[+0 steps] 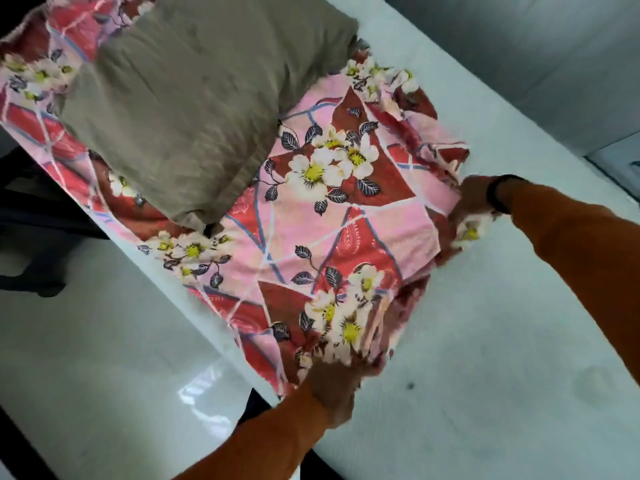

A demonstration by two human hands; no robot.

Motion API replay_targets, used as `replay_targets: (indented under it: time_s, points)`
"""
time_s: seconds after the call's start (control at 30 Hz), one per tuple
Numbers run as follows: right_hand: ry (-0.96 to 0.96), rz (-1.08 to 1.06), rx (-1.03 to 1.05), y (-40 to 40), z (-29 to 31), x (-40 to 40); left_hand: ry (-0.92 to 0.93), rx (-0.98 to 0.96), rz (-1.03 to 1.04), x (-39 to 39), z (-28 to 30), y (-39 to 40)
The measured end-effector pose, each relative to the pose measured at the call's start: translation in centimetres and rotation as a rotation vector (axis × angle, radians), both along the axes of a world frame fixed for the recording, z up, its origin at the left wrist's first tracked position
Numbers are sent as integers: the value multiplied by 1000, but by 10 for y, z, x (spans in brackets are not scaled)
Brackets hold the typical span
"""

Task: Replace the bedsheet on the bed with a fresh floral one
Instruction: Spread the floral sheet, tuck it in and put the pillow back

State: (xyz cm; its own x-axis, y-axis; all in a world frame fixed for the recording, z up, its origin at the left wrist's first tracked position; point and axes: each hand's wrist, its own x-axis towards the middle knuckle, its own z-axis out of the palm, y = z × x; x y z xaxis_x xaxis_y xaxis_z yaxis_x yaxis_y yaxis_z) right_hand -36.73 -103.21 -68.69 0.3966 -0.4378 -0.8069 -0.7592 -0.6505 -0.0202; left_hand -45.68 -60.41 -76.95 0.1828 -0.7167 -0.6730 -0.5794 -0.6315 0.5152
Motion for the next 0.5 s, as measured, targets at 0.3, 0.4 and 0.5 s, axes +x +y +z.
replay_targets:
  time_s: [0.3,0.4,0.5]
  points:
    - [-836,-947,362,-37,55,-24,119,11,59,-17,25,16]
    - [-974,-1263,566,-12,44,-23,105,12,264,-19,23,23]
    - [-1051,-1339,871,14,33,-15,14,131,480,-13,21,39]
